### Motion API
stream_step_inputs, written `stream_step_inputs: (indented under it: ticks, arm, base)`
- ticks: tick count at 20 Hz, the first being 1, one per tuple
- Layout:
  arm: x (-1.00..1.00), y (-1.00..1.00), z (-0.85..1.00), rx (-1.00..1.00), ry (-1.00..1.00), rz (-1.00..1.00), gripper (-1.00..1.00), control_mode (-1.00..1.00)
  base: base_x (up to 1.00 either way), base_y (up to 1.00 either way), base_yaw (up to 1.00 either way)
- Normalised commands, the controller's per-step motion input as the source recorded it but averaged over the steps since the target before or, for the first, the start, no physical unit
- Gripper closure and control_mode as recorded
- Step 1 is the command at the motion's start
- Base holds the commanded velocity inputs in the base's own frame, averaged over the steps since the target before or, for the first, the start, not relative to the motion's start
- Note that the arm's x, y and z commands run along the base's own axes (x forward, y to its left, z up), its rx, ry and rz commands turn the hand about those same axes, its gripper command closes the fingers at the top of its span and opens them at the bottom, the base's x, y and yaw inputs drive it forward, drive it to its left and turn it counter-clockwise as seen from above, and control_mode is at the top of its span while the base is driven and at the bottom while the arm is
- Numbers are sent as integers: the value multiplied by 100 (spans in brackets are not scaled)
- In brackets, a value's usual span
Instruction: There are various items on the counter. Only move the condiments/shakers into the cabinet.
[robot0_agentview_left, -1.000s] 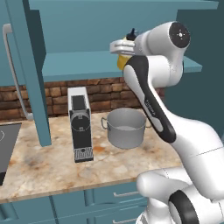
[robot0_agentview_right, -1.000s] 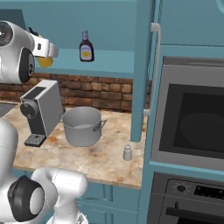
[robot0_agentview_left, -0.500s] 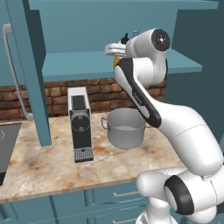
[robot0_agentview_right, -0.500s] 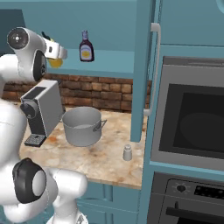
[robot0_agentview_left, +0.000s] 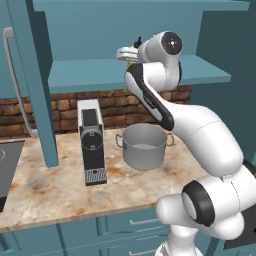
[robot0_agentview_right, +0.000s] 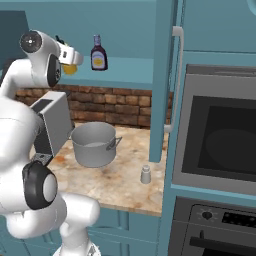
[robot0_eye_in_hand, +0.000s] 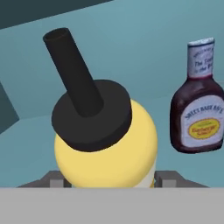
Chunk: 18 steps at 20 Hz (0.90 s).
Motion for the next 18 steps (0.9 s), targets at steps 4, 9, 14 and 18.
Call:
stream_step_inputs:
  ticks: [4, 9, 14, 18]
  arm:
    - [38, 0, -19, 0, 6, 0, 100, -100]
    - [25, 0, -22, 0, 7, 0, -100, -100]
    - [11, 0, -9, 0, 0, 0, -100, -100]
    - [14, 0, -11, 0, -3, 0, -100, -100]
  base:
    - [0, 0, 0]
    - [0, 0, 0]
    - [0, 0, 0]
    - [0, 0, 0]
